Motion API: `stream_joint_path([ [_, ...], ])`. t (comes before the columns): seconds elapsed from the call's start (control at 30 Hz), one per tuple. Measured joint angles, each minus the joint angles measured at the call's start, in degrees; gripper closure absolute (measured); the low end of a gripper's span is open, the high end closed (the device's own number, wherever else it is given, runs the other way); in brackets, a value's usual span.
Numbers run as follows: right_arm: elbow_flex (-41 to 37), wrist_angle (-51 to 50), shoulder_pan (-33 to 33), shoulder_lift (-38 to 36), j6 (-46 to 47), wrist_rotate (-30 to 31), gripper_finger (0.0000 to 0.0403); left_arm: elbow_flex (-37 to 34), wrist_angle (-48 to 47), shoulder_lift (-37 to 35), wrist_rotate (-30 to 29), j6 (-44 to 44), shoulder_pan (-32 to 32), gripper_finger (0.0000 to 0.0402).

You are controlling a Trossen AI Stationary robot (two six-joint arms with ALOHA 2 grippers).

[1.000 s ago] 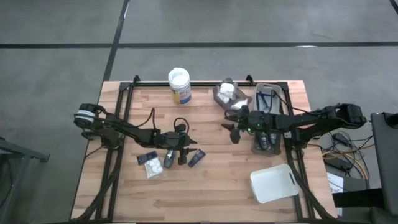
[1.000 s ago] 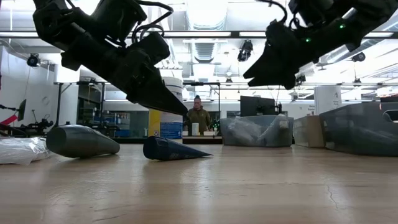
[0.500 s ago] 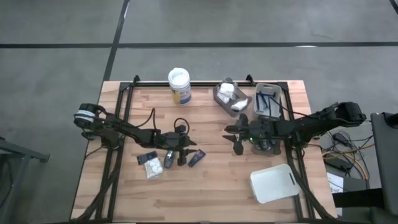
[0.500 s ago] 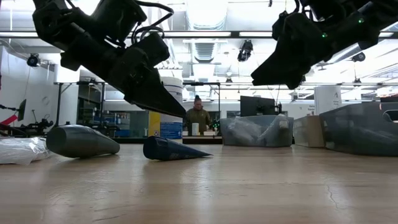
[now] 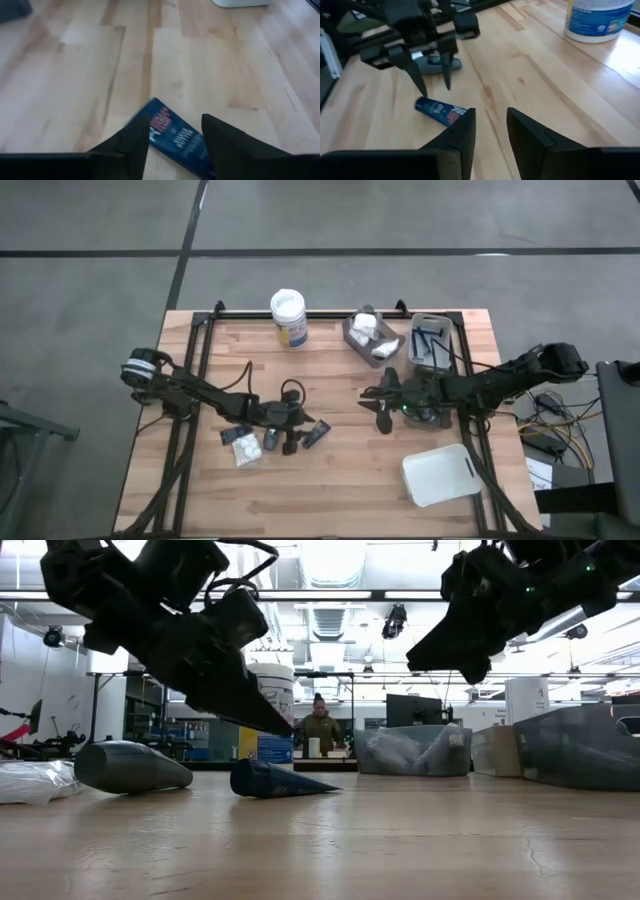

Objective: Pick & Place Travel size toiletries
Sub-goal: Put the right blue shave cream into the white bin

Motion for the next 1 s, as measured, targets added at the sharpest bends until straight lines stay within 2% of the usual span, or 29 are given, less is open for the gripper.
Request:
stream_joint_path([
  [0.23, 0.0, 2.76, 2.66, 0.02, 0.41, -0.04, 0.0324, 0.16, 0.0, 2.85, 0.15, -8.46, -1.06, 0.0157],
  [0.37, 0.0, 2.79, 3.2, 0.02, 0.18, -0.01, 0.0337, 0.93, 0.02, 5.01, 0.35, -11.36, -1.58, 0.0135],
  [0.77, -0.2, 2.78, 3.15, 0.02, -1.38, 1.6, 0.036, 4.11, -0.4, 11.36, -1.07, -12.21, -3.13, 0.0135],
  [1.0, -0.8, 2.83, 3.13, 0.02, -1.35, 1.6, 0.0345, 4.13, -0.63, 11.13, -3.77, -9.07, -3.13, 0.015],
])
